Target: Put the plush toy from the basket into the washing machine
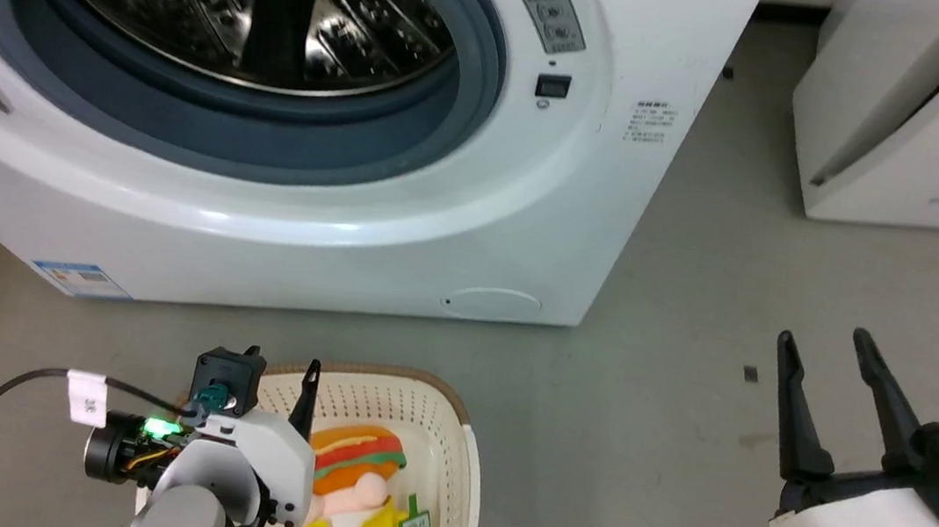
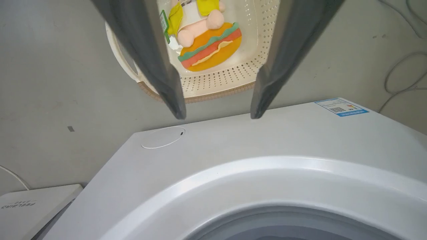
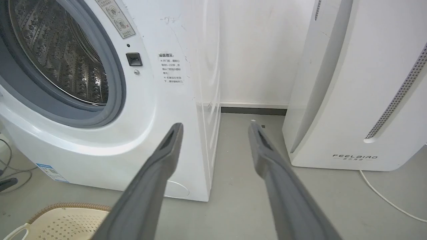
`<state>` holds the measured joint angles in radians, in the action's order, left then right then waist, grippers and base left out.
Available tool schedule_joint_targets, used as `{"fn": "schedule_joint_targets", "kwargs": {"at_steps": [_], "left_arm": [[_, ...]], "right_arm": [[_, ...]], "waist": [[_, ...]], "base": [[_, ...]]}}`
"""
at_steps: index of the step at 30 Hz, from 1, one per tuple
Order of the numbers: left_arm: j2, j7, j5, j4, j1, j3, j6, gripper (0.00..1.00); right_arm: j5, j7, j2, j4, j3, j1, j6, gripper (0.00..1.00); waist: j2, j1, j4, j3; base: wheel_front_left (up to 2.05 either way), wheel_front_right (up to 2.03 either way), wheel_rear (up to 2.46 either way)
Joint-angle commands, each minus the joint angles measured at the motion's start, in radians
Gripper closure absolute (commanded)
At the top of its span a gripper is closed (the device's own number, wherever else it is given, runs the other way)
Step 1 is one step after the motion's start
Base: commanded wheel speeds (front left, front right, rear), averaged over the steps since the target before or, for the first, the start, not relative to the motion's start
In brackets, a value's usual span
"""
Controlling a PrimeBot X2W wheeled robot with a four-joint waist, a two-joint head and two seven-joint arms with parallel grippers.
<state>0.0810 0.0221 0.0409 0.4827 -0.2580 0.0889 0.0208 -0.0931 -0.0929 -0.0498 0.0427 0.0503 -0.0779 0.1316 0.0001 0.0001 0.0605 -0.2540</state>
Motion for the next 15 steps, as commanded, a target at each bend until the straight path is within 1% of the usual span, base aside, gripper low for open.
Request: {"fn": "schedule_joint_targets", "kwargs": {"at_steps": [1,15], "left_arm": [[0.011,-0.007,0.007,0.033,-0.031,0.007,0.001,0.00],[0.028,-0.063,0.022,0.169,-0.136,0.042,0.002,0.00]], "right_arm": [[-0.012,-0.013,0.000,0.009,0.005,-0.027,0.000,0.00],[-0.033,-0.040,0.000,0.040,0.022,-0.088,0.000,0.00]], "waist": [[-0.0001,-0.0001,0.010,-0.036],[-0.0001,-0.0001,0.024,-0.195]], "base": [[0.00,0.00,0.00],[0.00,0.00,0.00]]}}
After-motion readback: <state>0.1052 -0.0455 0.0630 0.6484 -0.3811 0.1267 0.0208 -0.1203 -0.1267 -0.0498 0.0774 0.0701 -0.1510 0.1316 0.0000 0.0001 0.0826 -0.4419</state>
